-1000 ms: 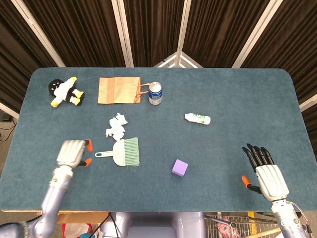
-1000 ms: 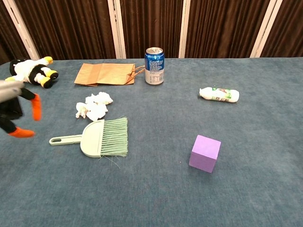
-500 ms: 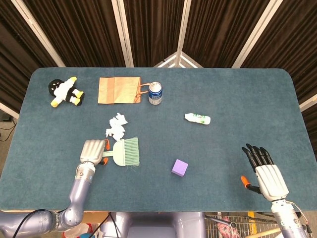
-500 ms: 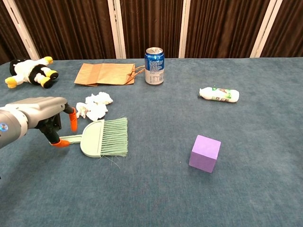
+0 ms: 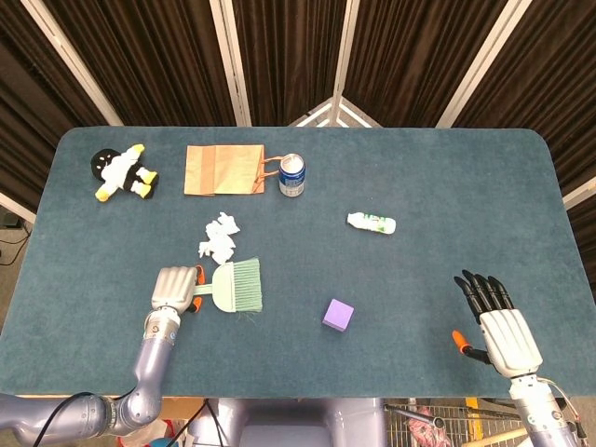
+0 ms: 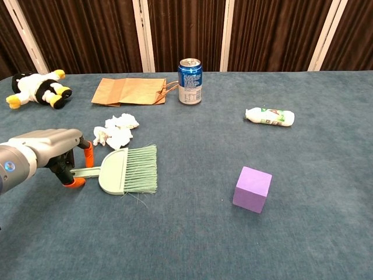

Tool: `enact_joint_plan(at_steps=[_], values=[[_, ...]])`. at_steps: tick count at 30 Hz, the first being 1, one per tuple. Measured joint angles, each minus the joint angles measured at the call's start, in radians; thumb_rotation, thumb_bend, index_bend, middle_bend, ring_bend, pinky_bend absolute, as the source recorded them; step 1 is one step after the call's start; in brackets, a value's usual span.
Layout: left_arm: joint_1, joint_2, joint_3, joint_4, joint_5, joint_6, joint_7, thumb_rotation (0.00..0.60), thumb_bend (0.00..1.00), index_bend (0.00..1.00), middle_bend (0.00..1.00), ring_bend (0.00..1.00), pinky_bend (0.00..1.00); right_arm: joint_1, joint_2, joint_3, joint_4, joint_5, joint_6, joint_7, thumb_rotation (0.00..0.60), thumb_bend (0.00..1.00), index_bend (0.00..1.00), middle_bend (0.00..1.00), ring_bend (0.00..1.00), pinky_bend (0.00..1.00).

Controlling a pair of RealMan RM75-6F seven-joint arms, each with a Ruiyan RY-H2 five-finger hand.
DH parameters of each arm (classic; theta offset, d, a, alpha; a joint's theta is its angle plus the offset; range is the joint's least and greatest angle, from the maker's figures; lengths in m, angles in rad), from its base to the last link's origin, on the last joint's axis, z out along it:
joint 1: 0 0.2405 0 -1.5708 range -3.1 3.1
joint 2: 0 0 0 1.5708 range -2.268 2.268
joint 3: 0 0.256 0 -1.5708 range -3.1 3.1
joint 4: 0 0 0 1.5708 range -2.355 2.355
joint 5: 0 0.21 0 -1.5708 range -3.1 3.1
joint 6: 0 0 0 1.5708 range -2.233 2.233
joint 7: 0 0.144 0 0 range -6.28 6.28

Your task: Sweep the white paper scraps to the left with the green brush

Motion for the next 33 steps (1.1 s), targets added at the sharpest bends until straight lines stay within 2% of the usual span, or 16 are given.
enact_joint_plan(at_steps=[3, 7, 10, 17, 21, 27, 33], values=[[-0.001, -0.006, 0.009, 0.010, -0.001, 0.000, -0.006, 0.600, 0.49, 0.50, 1.00, 1.00, 0.98, 0.000, 0.000, 0.000, 0.000, 0.001, 0.000, -0.002, 0.600, 0.34, 0.00, 0.00, 0.00, 0.00], [-0.002, -0.013, 0.020, 0.018, -0.002, 0.001, -0.012, 0.600, 0.71, 0.69, 1.00, 1.00, 0.98, -0.001, -0.001, 0.000, -0.001, 0.001, 0.001, -0.003, 0.600, 0.34, 0.00, 0.00, 0.00, 0.00], [-0.001, -0.012, 0.025, 0.016, 0.006, 0.006, -0.019, 0.600, 0.77, 0.77, 1.00, 1.00, 0.99, -0.001, 0.000, 0.000, -0.001, 0.003, 0.000, -0.003, 0.600, 0.34, 0.00, 0.00, 0.00, 0.00], [0.000, 0.029, 0.014, -0.038, 0.083, 0.033, -0.054, 0.600, 0.80, 0.80, 1.00, 1.00, 1.00, 0.000, 0.000, 0.002, -0.002, 0.005, -0.001, -0.002, 0.600, 0.34, 0.00, 0.00, 0.00, 0.00], [-0.018, 0.078, -0.029, -0.098, 0.109, 0.050, -0.055, 0.600, 0.81, 0.81, 1.00, 1.00, 1.00, 0.000, 0.000, 0.001, -0.002, 0.004, -0.001, -0.003, 0.600, 0.35, 0.00, 0.00, 0.00, 0.00], [-0.084, 0.118, -0.103, -0.126, 0.072, 0.050, 0.003, 0.600, 0.81, 0.81, 1.00, 1.00, 1.00, -0.001, 0.001, 0.004, -0.003, 0.013, -0.003, -0.002, 0.600, 0.34, 0.00, 0.00, 0.00, 0.00], [-0.160, 0.120, -0.156, -0.052, 0.005, 0.017, 0.057, 0.600, 0.81, 0.81, 1.00, 1.00, 1.00, 0.002, 0.003, 0.006, -0.005, 0.025, -0.013, 0.006, 0.600, 0.35, 0.00, 0.00, 0.00, 0.00]])
